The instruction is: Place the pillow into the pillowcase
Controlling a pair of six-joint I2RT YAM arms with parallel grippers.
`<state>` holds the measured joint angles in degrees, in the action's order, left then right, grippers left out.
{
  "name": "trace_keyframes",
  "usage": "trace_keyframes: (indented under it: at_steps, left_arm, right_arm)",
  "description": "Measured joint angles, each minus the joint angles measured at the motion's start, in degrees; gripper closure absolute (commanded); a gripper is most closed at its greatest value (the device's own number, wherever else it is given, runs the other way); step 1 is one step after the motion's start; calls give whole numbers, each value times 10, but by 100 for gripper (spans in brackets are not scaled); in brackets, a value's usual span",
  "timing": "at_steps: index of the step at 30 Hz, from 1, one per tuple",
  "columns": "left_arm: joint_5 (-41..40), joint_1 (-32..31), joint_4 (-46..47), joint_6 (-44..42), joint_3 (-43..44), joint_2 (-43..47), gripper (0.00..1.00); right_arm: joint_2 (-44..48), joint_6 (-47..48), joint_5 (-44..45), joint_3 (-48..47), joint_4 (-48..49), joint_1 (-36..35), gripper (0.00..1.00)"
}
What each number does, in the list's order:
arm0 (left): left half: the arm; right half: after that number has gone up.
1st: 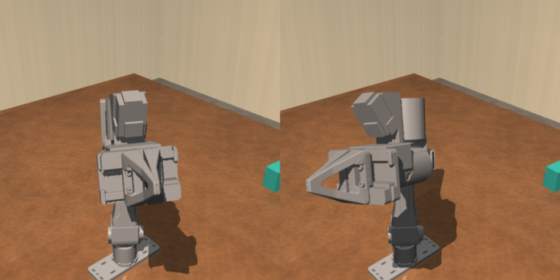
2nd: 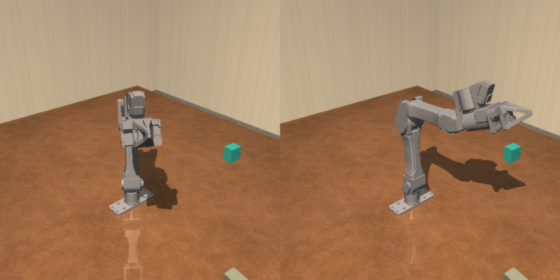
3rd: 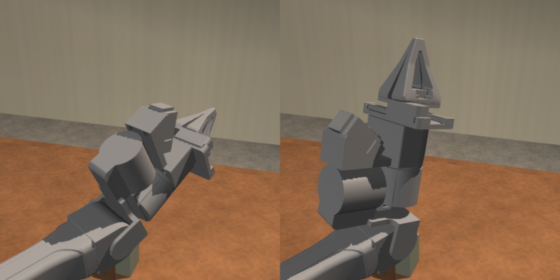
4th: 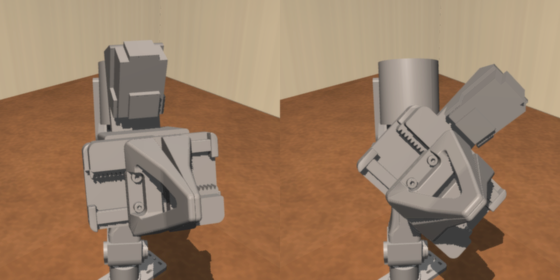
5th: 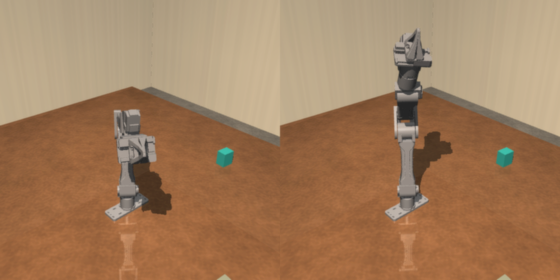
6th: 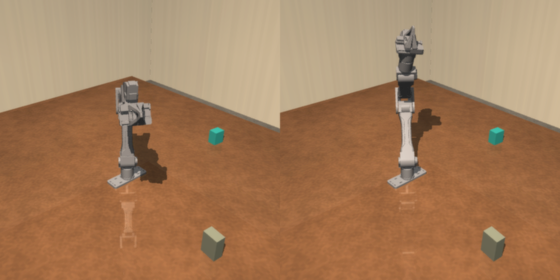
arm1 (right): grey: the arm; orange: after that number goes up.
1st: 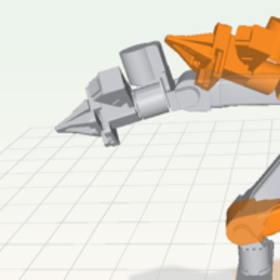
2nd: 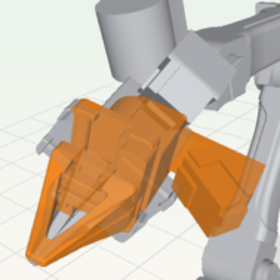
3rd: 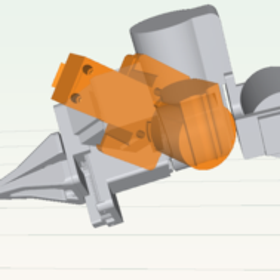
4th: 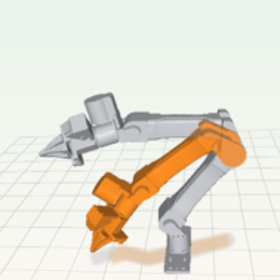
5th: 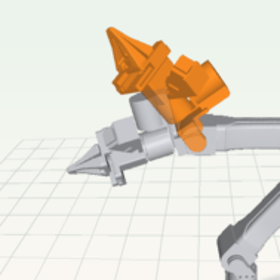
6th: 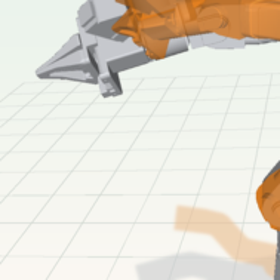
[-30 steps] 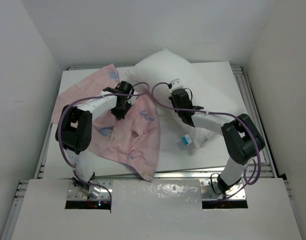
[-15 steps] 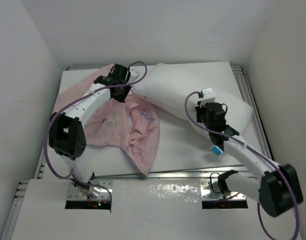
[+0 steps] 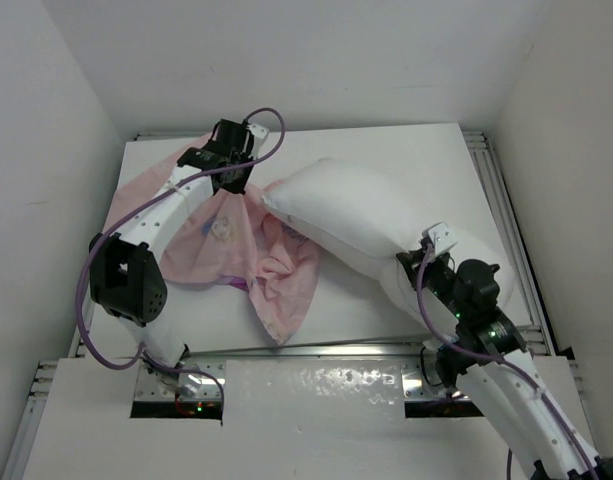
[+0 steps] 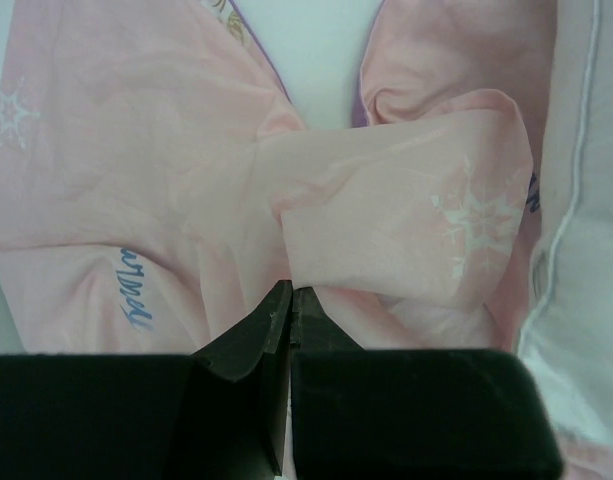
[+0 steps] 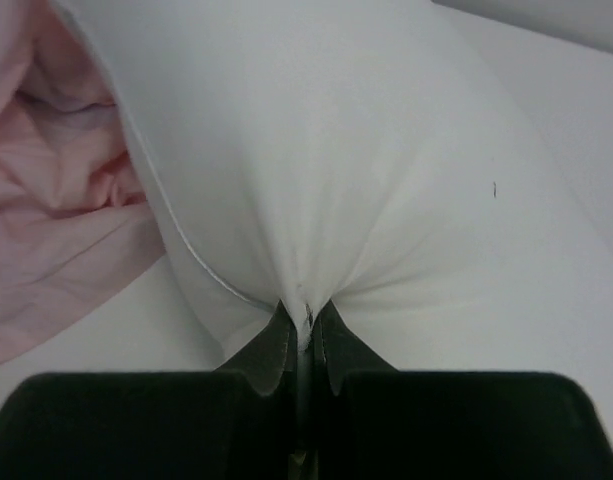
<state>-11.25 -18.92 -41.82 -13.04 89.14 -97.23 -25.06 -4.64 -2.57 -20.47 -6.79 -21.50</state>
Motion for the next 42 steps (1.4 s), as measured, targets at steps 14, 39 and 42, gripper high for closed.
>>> trace_keyframes:
  at_steps: [14,39,42]
  left_arm:
    - [13,0,-2,-5,0,1,100]
    - [48,0,-13,-10,-2,12,100]
    - [48,0,-13,-11,-4,12,100]
  right_arm:
    - [-130,33,-220,-230,-88,-1,1]
    - [-781,81,-242,-562,-69,-88,100]
    - [-739,100,-262,-510,-48,-95,100]
